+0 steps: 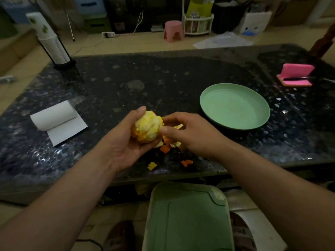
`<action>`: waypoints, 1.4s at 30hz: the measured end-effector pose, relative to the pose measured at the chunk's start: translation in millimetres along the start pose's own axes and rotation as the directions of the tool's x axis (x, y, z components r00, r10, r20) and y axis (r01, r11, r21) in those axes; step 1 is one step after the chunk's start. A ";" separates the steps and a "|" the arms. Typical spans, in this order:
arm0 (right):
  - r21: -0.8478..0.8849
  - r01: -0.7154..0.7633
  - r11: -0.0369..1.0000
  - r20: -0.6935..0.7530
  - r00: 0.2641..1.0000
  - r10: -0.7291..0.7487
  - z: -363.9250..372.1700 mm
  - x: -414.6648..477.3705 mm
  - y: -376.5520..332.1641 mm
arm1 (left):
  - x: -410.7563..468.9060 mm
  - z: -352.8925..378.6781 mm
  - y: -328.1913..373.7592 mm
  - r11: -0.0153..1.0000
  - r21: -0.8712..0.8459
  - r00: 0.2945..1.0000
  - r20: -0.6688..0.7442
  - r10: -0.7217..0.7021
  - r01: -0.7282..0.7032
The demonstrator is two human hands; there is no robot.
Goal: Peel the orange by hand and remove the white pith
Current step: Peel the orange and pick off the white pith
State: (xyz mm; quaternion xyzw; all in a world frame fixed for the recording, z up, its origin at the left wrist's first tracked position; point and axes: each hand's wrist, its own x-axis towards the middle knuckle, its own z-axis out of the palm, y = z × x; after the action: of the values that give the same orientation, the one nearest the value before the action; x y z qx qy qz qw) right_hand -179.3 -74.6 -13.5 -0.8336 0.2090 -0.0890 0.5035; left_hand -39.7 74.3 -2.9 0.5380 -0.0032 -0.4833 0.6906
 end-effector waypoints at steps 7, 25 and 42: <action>-0.052 0.080 0.995 -0.030 0.996 -0.082 5.3 -5.3 -4.0 | -4.6 3.1 1.2 0.997 0.080 0.997 0.072 -0.021 0.015; 0.018 0.100 0.995 -0.121 0.988 -0.097 17.2 -10.7 -8.6 | -1.3 7.3 -9.1 0.962 0.194 0.977 0.126 0.170 -0.192; -0.060 0.087 0.994 -0.041 0.995 -0.090 4.2 -8.4 -6.5 | -2.0 7.2 -14.6 0.961 0.219 0.976 0.169 0.135 -0.170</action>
State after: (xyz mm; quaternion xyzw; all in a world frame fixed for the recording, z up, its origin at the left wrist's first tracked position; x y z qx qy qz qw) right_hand -183.7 -65.0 -9.3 -0.8541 0.1854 -0.1235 0.4700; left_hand -54.2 70.9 -9.8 0.5746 -0.1542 -0.4646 0.6559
